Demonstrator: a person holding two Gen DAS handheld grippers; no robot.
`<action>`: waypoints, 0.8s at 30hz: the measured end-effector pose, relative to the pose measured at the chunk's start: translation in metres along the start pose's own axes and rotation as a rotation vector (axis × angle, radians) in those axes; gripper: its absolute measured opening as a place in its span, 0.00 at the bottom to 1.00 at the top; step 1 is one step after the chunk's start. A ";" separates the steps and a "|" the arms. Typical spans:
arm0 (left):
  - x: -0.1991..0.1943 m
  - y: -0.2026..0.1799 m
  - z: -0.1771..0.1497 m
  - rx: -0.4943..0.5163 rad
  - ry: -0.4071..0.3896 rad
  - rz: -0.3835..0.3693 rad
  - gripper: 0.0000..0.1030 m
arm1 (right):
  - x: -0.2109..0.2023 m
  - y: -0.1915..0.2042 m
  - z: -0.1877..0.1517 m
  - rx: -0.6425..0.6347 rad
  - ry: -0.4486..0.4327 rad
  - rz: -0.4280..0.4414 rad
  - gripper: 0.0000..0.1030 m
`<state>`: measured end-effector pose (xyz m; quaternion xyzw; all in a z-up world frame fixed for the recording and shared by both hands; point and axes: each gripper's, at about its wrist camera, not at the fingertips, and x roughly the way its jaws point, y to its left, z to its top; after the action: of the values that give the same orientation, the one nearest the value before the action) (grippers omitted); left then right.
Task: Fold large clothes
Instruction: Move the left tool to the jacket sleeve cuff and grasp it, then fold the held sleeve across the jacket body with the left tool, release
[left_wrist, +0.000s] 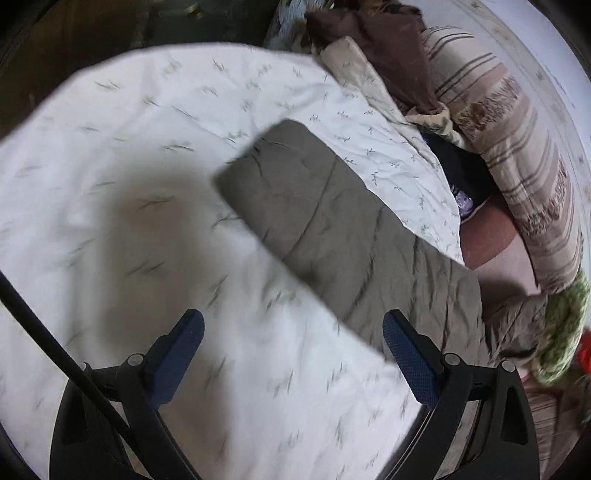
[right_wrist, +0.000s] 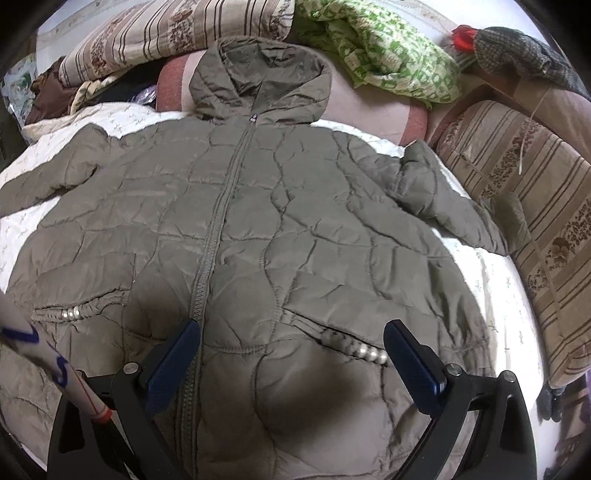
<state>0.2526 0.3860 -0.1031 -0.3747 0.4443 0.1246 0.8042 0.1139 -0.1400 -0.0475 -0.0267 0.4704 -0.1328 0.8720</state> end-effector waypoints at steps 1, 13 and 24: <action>0.010 0.002 0.005 -0.014 0.010 -0.016 0.94 | 0.003 0.002 0.000 -0.008 0.004 -0.006 0.98; 0.054 -0.009 0.050 -0.040 -0.005 -0.066 0.61 | 0.029 0.008 0.006 -0.027 0.046 -0.046 0.98; -0.026 -0.123 0.007 0.320 -0.090 0.031 0.12 | 0.000 0.007 0.007 -0.049 -0.037 0.038 0.92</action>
<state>0.3075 0.3097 -0.0196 -0.2287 0.4277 0.0814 0.8707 0.1207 -0.1340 -0.0447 -0.0414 0.4577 -0.1042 0.8820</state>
